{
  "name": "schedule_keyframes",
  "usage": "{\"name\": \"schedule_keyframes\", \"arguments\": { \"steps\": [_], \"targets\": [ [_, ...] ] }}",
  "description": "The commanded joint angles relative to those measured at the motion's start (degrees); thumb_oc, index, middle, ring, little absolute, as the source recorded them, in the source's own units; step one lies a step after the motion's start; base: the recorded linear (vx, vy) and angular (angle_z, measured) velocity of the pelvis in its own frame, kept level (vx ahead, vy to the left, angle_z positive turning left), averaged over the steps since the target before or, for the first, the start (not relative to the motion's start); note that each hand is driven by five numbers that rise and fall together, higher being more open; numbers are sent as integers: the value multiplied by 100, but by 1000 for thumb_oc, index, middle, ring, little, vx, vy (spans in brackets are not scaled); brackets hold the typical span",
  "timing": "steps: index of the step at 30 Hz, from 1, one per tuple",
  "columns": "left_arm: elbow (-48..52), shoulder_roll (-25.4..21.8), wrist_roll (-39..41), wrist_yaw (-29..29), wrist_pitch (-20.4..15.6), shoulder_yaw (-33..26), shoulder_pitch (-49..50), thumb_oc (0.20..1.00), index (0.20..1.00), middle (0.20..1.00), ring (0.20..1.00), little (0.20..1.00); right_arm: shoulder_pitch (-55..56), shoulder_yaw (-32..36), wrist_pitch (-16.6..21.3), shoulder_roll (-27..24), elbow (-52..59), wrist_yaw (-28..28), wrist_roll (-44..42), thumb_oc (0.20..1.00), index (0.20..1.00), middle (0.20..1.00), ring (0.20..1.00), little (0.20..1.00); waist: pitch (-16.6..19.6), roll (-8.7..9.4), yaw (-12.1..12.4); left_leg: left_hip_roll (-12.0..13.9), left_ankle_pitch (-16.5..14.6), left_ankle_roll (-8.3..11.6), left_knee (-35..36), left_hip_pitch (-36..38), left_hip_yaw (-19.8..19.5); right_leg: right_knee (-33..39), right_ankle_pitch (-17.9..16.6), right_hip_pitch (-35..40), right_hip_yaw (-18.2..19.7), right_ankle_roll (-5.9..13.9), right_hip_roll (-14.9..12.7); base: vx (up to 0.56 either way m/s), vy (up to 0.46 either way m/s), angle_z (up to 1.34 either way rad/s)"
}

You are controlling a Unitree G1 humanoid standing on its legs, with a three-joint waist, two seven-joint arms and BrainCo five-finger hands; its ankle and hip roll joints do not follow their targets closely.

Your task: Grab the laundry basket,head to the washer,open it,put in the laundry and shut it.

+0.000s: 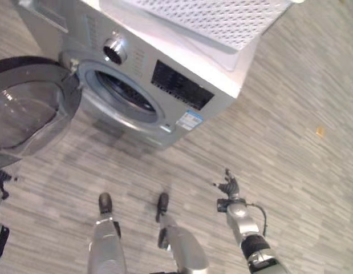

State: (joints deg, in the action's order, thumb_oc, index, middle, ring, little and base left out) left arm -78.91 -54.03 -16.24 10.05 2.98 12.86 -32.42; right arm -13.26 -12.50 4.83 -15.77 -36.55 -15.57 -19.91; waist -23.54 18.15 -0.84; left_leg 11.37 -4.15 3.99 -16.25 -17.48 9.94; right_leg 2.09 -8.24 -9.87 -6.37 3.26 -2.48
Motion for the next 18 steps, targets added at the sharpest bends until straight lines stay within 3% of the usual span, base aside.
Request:
{"name": "schedule_keyframes", "arguments": {
  "steps": [1, 4, 6, 7, 8, 9, 10, 13, 16, 18],
  "targets": [
    [-71, -84, -11, 223, -17, -153, 408, 1000, 1000, 1000, 1000, 1000, 552, 816, 349, -390, 291, -341, -563, 1000, 1000, 1000, 1000, 1000, 565, -341, -68, -288, -670, -504, 318, 315, -207, -883, 105, 234, -26, 838, -1127, 184, 357, -38],
    [370, 283, 89, 289, -97, -501, 927, 1000, 1000, 1000, 1000, 1000, 1196, 1733, 495, -633, 1558, -566, -355, 1000, 1000, 1000, 1000, 1000, 733, -764, -293, -711, -726, -828, 583, 863, -346, -2366, -162, -46, 450, 665, -1134, 177, 380, 13],
    [488, 357, 43, 299, -103, -590, 1109, 1000, 1000, 1000, 1000, 1000, 1378, 1939, 491, -718, 1933, -656, -85, 1000, 1000, 1000, 1000, 1000, 790, -862, -324, -788, -605, -920, 712, 1012, -276, -2743, -224, -227, 534, 571, -1108, 125, 226, 34],
    [576, 517, -4, 290, -132, -711, 1328, 1000, 1000, 1000, 1000, 1000, 1431, 2301, 428, -1022, 2518, -806, 625, 1000, 1000, 1000, 1000, 1000, 871, -1086, -385, -882, -627, -1003, 990, 1492, -273, -3252, -278, -481, 564, 587, -1017, 363, 215, 21],
    [547, 621, 0, 250, -175, -824, 1490, 1000, 1000, 1000, 1000, 1000, 1375, 2593, 413, -1409, 2961, -869, 1141, 1000, 1000, 1000, 1000, 1000, 961, -1228, -470, -974, -638, -1020, 1205, 1826, -326, -3049, -141, -687, 564, 616, -799, 367, 215, -16],
    [549, 633, -2, 251, -176, -831, 1496, 1000, 1000, 1000, 1000, 1000, 1377, 2593, 406, -1419, 2967, -870, 1144, 1000, 1000, 1000, 1000, 1000, 955, -1245, -476, -967, -639, -1018, 1218, 1843, -330, -3043, -138, -671, 556, 614, -792, 368, 91, -23],
    [507, 740, 59, 213, -208, -857, 1501, 1000, 1000, 1000, 1000, 1000, 1089, 2684, 424, -1807, 3221, -941, 1377, 1000, 1000, 1000, 1000, 1000, 1007, -1331, -552, -1048, -724, -1036, 1309, 2085, -463, -2541, 82, -884, 628, 642, -482, 268, 45, -5],
    [466, 972, 77, 201, -252, -756, 1391, 1000, 1000, 1000, 1000, 1000, 775, 2707, 462, -2317, 3588, -965, 1583, 1000, 1000, 1000, 1000, 1000, 995, -1344, -714, -1249, -976, -1020, 1216, 2386, -855, -1457, 261, -1081, 1097, 736, 57, 319, 20, 6],
    [514, 1213, 103, 195, -287, -541, 1178, 1000, 1000, 1000, 1000, 1000, 508, 2691, 461, -2682, 3830, -889, 1623, 1000, 1000, 1000, 1000, 1000, 998, -1254, -767, -1398, -1128, -1016, 1100, 2524, -1259, -585, 76, -1162, 1600, 845, 281, 273, -45, 82],
    [593, 1344, 124, 173, -298, -452, 1121, 1000, 1000, 1000, 1000, 1000, 378, 2688, 431, -2917, 3849, -855, 1684, 1000, 1000, 1000, 1000, 1000, 998, -1245, -758, -1425, -1170, -1013, 1068, 2580, -1394, -302, 19, -1169, 1596, 861, 300, 237, -66, 134]
  ]
}}
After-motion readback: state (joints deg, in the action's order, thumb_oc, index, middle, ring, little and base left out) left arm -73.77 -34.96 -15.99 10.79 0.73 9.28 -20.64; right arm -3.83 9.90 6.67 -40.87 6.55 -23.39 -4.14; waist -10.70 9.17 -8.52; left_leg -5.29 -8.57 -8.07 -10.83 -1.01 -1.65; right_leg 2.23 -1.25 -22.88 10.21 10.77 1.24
